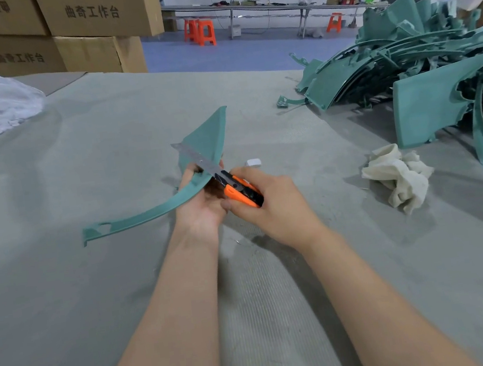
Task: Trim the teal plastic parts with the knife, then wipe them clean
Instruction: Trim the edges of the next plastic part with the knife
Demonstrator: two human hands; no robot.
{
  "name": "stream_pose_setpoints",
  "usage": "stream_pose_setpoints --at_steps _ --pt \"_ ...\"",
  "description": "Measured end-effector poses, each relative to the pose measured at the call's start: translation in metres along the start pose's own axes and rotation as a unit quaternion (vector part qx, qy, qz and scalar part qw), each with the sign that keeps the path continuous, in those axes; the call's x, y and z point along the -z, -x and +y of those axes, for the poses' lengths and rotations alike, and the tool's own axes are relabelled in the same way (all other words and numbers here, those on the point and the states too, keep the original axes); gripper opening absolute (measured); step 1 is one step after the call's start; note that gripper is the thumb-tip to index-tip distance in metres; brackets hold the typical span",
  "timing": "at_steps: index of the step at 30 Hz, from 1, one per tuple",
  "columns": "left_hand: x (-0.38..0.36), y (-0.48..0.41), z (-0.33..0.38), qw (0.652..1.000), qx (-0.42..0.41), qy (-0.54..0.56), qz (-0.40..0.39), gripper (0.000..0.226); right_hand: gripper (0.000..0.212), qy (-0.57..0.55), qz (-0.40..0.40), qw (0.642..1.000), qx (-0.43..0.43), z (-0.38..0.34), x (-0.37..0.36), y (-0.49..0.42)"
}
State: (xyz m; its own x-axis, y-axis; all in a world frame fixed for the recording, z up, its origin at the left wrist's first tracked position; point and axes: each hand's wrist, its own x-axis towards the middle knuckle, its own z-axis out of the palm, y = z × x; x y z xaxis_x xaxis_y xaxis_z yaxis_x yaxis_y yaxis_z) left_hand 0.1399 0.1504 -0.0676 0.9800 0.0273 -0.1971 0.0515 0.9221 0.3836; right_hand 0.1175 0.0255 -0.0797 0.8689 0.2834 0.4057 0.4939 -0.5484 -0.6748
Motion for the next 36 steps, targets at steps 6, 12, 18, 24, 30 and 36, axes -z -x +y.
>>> stream_pose_setpoints --at_steps 6,12,18,24,30,36 --pt "0.007 -0.003 0.007 0.999 -0.028 -0.023 0.015 0.044 0.033 -0.014 -0.036 0.999 0.013 -0.008 -0.005 0.003" --pt "0.015 -0.004 0.012 0.999 -0.009 0.022 -0.021 0.018 0.029 -0.055 -0.085 0.994 0.031 -0.016 -0.005 0.005" --pt "-0.004 -0.006 0.006 0.999 0.001 0.031 0.041 0.017 0.005 -0.148 0.085 0.982 -0.086 -0.003 0.018 -0.004" --pt "-0.013 0.006 -0.005 0.999 0.033 -0.029 0.017 0.013 0.023 0.011 0.141 0.982 -0.124 0.017 0.031 -0.006" --pt "-0.018 0.012 -0.008 0.996 0.058 -0.063 0.002 0.014 0.022 0.055 0.204 0.971 -0.115 0.021 0.028 -0.005" --pt "-0.017 0.013 -0.007 0.995 0.072 -0.061 -0.013 0.013 0.026 0.071 0.216 0.966 -0.126 0.021 0.030 -0.004"
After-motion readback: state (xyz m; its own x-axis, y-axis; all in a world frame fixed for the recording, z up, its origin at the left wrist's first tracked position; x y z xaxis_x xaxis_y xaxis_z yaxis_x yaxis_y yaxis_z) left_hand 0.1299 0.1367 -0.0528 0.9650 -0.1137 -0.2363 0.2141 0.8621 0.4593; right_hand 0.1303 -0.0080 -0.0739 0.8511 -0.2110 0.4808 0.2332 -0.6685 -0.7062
